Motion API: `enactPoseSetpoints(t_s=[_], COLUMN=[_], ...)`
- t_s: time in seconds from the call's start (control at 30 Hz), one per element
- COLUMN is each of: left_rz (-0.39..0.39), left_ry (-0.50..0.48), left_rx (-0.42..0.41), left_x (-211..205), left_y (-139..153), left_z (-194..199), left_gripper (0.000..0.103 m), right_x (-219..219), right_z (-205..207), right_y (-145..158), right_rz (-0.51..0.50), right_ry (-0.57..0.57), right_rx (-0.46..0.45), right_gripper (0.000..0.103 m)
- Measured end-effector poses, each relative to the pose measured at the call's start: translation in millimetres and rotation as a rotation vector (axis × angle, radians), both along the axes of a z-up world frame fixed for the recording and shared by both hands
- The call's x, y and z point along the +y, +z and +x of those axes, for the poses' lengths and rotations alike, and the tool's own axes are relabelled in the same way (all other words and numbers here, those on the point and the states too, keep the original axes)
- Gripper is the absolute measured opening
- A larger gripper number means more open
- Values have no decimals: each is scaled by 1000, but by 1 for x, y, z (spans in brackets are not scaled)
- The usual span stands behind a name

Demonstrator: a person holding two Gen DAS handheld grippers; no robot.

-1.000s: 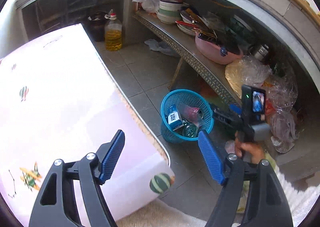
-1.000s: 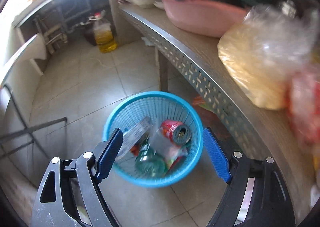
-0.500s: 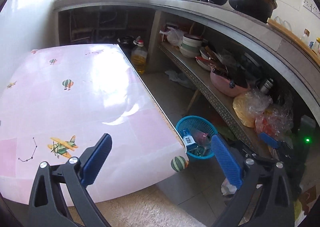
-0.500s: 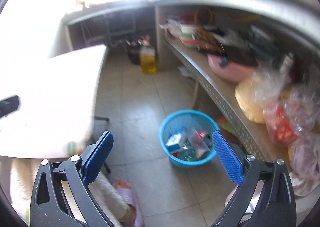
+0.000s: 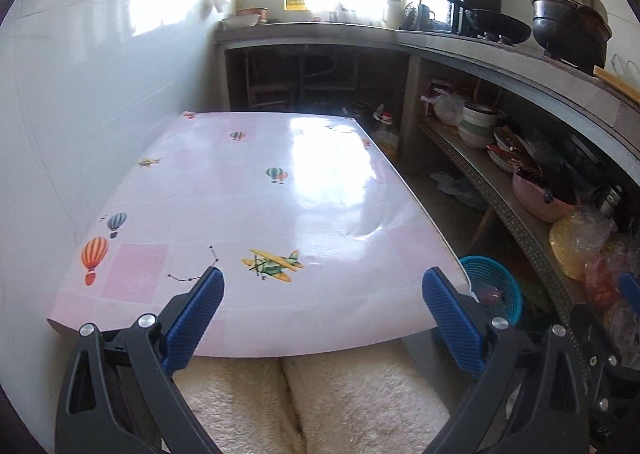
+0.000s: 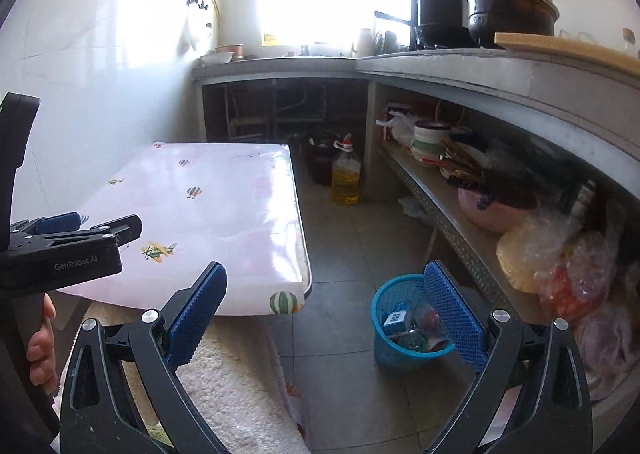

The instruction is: Collect trash

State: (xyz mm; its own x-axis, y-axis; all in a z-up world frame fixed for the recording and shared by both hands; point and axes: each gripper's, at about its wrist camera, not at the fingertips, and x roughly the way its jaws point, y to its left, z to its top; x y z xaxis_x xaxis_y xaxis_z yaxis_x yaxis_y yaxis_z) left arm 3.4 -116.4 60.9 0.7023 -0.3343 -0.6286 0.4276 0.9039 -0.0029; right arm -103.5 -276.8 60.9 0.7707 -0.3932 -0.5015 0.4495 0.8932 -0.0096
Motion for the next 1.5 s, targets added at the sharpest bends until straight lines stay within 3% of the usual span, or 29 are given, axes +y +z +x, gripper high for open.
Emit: enactPoseSetpoints(t_s=[0.13, 0.33, 0.7, 0.93, 1.5], left_rz=[58, 141, 175, 200, 241], left_ry=[11, 82, 179, 167, 112], left_rx=[34, 33, 126, 175, 160], left_x=[4, 3, 13, 9, -8], left_y=[-4, -15, -36, -48, -51], left_z=[0, -10, -9, -7, -17], left_gripper=[97, 97, 97, 97, 97], right_x=[6, 13, 22, 14, -10], right_z=[1, 4, 5, 3, -9], right_y=[0, -18, -51, -55, -60], right_rz=[-12, 90, 116, 99, 106], right_ry=[-6, -52, -132, -169, -245], right_rx=[32, 130, 301, 325, 340], right_gripper=[95, 95, 95, 95, 95])
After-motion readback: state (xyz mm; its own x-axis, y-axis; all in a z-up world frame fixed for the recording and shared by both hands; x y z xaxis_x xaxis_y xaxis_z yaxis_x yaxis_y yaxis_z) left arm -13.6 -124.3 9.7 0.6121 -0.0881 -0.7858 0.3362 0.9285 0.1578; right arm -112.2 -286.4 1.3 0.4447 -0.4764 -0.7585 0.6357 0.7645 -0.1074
